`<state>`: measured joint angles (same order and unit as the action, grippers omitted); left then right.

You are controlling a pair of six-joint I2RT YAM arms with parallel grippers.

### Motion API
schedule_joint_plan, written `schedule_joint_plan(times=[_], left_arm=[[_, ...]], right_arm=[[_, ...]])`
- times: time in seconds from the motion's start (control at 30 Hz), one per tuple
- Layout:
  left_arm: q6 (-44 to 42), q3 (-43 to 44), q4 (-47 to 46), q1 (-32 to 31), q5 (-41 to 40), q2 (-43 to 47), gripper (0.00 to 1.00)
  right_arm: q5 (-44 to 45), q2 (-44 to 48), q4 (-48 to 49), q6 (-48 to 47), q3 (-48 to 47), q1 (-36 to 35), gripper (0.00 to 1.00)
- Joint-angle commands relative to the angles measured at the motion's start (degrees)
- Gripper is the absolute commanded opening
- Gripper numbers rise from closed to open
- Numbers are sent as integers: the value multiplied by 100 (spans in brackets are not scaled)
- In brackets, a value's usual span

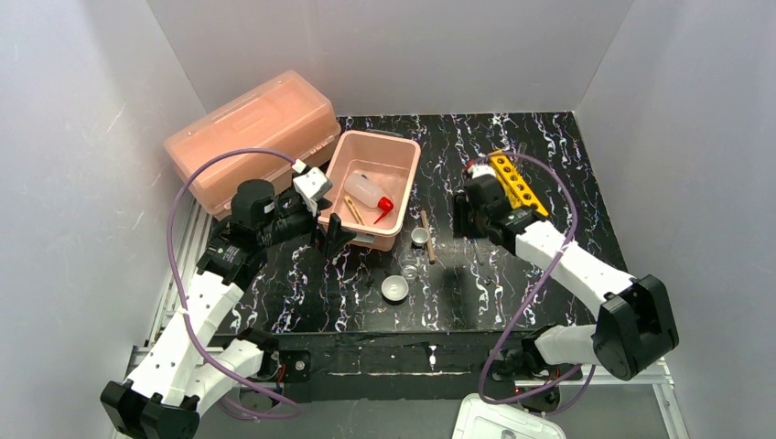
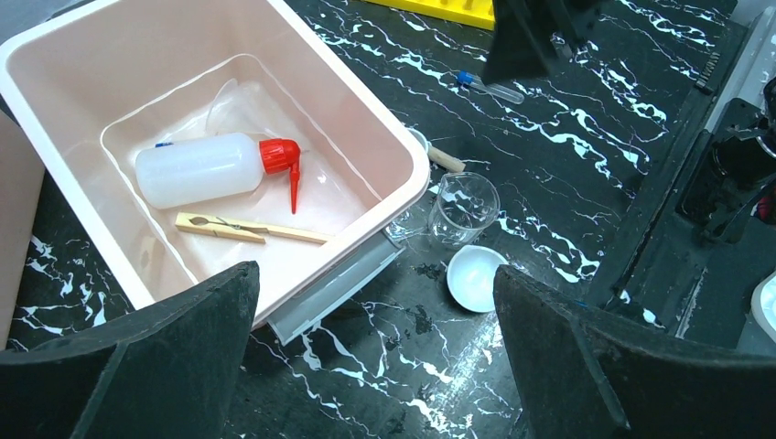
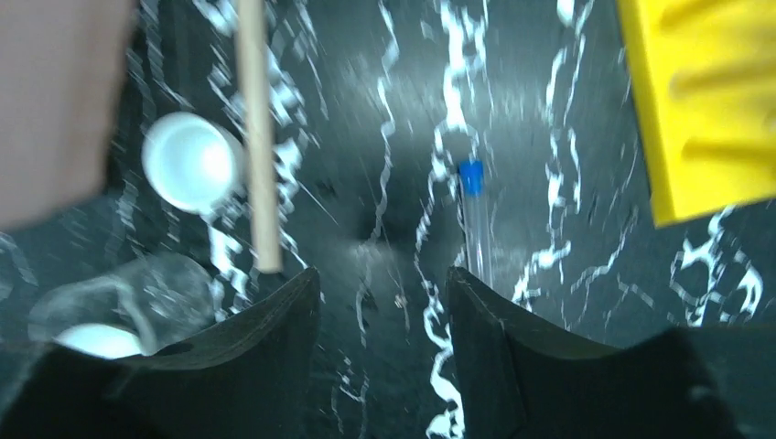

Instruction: Organize the chemistry lab equipment

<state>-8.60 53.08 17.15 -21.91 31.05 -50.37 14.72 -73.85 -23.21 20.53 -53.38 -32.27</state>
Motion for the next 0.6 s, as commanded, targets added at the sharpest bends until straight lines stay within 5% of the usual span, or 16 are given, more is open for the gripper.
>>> schedule_joint_plan(times=[0.0,0.57], left_arm=[[-84,10,130,20,59,32,99],[-227,-103,323,20,-134,213,99]], right_arm=[[88,143,29,457,487,-24,63],[-65,-461,407,628,804,-25,65]])
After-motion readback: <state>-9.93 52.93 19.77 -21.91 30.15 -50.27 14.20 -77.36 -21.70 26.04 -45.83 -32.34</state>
